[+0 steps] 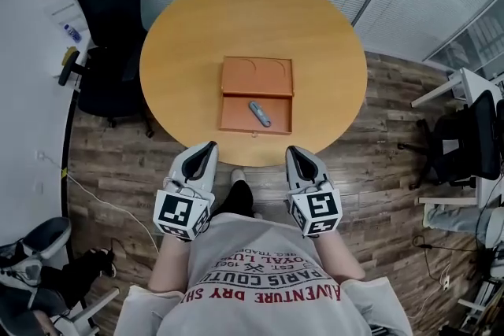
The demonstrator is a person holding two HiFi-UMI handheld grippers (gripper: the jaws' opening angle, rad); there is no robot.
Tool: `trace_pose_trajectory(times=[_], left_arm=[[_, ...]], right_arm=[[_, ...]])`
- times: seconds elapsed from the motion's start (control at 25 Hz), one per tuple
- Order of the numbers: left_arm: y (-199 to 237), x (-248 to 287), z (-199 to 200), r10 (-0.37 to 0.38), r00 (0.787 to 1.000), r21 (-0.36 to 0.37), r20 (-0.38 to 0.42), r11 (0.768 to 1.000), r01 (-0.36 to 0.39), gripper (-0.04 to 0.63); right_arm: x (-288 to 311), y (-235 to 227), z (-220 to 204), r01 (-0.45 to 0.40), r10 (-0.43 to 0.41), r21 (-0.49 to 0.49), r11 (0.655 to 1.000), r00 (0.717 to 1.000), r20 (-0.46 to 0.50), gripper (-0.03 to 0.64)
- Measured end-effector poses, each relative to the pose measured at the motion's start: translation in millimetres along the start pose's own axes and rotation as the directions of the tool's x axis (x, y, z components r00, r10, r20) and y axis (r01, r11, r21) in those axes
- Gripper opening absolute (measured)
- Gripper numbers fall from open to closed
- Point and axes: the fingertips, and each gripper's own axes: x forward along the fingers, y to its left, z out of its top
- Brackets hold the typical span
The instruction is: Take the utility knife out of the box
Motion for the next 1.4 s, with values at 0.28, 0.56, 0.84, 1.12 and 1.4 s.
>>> trace_pose_trajectory(times=[0.28,0.56,0.84,1.12,1.4], left_arm=[[51,60,22,-0.017,0.999,-0.013,0.033,1.0,0.018,0.011],[76,113,26,-0.077,0.997,0.008,0.018,0.997,0.077,0.011],[103,137,-10,-0.098,0.992,0.001,-0.074,0.995,0.099,0.011],[133,144,-31,-0.083,0.991,-0.009,-0.109,0.997,0.082,0.011],[149,147,-45,-0.067,0.99,-0.04,-0.125,0.997,0.063,0.011]], right_arm=[[66,-20,22,-0.011,0.01,-0.032,0.999,1.0,-0.028,0.008],[123,-19,-3,-0.119,0.114,-0.014,0.993,0.972,-0.205,0.008],[169,-17,-47,-0.163,0.135,-0.048,0.985,0.921,-0.365,0.008],[203,-17,-99,-0.198,0.136,-0.044,0.979,0.804,-0.579,0.112],[221,-23,-136,-0.219,0.115,-0.059,0.974,0.699,-0.705,0.16]])
